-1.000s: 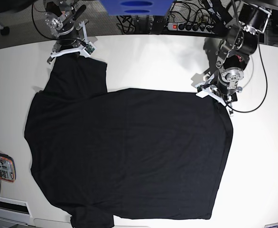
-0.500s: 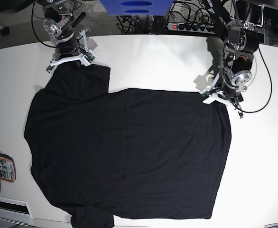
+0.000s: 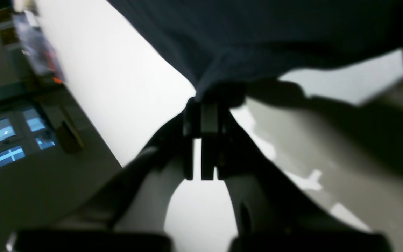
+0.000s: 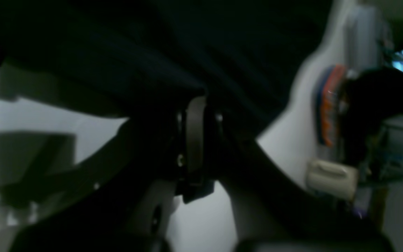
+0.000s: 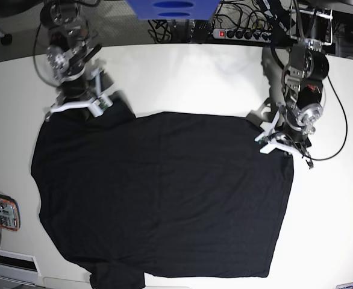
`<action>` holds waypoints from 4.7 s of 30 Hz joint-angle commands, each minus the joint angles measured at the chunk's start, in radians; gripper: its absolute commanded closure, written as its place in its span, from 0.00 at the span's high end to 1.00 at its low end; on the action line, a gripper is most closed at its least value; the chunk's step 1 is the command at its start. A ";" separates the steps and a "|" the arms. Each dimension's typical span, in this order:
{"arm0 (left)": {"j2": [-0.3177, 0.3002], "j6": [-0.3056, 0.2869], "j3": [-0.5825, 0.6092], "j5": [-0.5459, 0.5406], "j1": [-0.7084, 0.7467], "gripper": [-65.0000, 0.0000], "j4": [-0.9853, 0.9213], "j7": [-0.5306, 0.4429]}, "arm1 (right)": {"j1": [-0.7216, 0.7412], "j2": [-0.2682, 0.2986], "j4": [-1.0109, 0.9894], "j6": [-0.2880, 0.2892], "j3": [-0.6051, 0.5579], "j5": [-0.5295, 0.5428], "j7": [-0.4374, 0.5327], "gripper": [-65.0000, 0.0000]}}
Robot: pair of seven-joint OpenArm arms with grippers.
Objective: Fold the T-shirt properly
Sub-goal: 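Lift the shirt's collar edge with both grippers and pull it toward the hem, then lower the held edge onto the shirt body with both grippers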
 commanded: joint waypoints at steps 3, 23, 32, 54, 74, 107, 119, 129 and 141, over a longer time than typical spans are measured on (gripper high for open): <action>-0.001 0.016 -0.015 0.008 -0.052 0.00 0.014 0.011 | 0.046 0.007 0.021 -0.007 0.037 -0.008 0.012 0.00; 0.059 0.016 -0.042 0.000 -0.203 0.00 -0.074 0.013 | 0.472 0.011 -0.071 -0.005 -0.066 -0.005 0.010 0.00; 0.056 0.016 -0.040 0.008 -0.303 0.00 -0.207 0.013 | 0.560 0.011 -0.272 -0.005 -0.075 -0.005 -0.016 0.00; 0.034 0.163 -0.040 0.010 -0.408 0.00 -0.371 -0.062 | 0.707 0.011 -0.599 -0.007 -0.072 -0.008 0.041 0.00; 0.039 0.171 -0.035 0.011 -0.401 0.00 -0.485 -0.186 | 0.793 0.011 -0.797 -0.007 -0.075 -0.013 0.135 0.00; 0.040 0.171 -0.035 0.151 -0.387 0.00 -0.485 -0.190 | 0.930 0.009 -1.022 -0.150 -0.210 -0.008 0.225 0.54; 0.040 0.171 -0.035 0.151 -0.387 0.00 -0.485 -0.190 | 0.927 -0.048 -1.003 -0.357 -0.086 -0.006 0.224 0.87; 0.037 0.171 0.054 0.152 -0.435 0.00 -0.542 -0.186 | 0.842 -0.091 -0.714 -0.357 -0.109 -0.006 0.253 0.87; 0.036 0.171 0.080 0.152 -0.474 0.17 -0.543 -0.180 | 0.692 -0.085 -0.465 -0.357 -0.110 -0.006 0.253 0.87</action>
